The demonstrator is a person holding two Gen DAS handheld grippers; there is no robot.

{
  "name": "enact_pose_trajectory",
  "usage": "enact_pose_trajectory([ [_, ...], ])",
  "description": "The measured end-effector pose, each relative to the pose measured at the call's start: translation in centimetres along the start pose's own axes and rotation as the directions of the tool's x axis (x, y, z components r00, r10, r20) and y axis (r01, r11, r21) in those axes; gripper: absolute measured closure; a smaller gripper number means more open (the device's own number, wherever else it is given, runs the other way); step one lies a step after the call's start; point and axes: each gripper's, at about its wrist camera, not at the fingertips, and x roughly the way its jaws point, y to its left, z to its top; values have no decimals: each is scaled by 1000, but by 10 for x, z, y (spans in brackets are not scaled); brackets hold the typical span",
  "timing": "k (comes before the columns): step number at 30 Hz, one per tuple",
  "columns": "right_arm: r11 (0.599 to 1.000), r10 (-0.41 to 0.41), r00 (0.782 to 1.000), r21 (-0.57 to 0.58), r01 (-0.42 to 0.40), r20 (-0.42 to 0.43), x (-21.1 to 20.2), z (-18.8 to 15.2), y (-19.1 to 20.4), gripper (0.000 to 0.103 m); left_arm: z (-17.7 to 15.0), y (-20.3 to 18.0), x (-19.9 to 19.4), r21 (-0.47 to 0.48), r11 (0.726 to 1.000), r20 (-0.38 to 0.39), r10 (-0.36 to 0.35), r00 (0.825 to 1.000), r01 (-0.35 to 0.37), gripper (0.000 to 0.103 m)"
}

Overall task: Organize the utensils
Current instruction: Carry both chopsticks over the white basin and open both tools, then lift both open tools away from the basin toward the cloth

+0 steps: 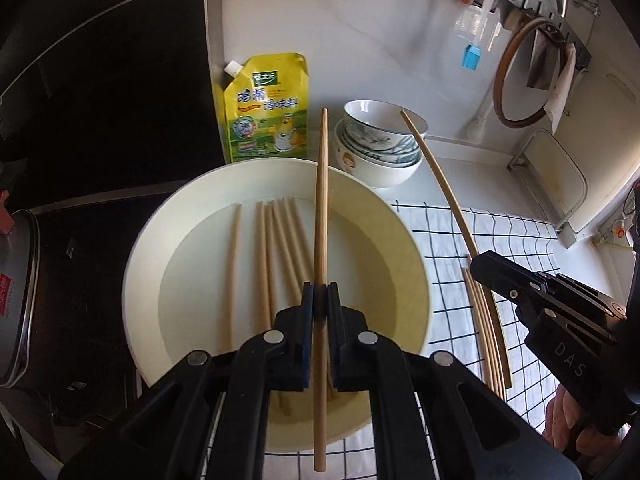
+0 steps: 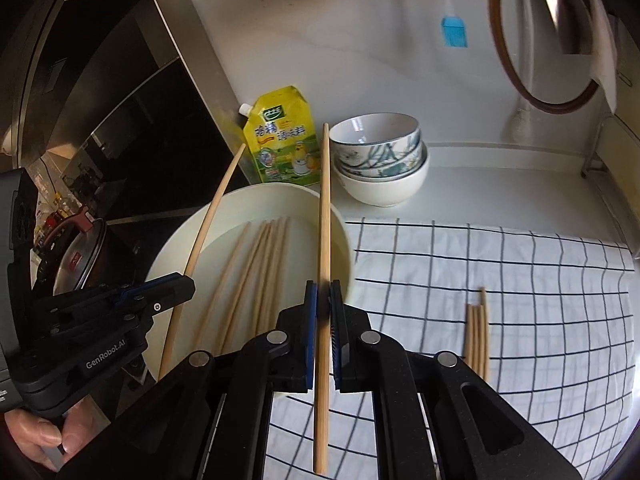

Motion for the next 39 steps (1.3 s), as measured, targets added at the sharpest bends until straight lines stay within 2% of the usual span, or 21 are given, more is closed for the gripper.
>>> enact_pose_trajectory([
  [9,999,33,995,-32,-36,-97,62,9,40,97,9,45,30,-23,999,-52,21,998,-22,96],
  [16,1000,19,982,-13,-21,-187,101,5,46,97,7,54,66,-20,1000,-124,14,992,-17,96],
  [22,1000,-4,969,-18,0,-245,116,-7,46,97,-2,60,87,-14,999,-182,26,983,-29,96],
  [29,1000,-5,967,2,6,-254,119,-8,41,96,-4,66,90,-23,999,-187,28,982,-33,95],
  [30,1000,-4,969,4,5,-247,118,-7,40,96,-3,66,88,-24,999,-180,32,983,-36,93],
  [32,1000,-12,972,0,13,-235,113,-6,40,95,-2,66,85,-24,999,-170,33,985,-37,82],
  [34,1000,-17,973,0,17,-228,109,-5,39,94,-1,66,80,-25,999,-157,37,987,-42,64],
  [39,1000,-21,975,8,23,-221,103,-6,37,94,-1,66,71,-23,999,-143,42,989,-45,61],
])
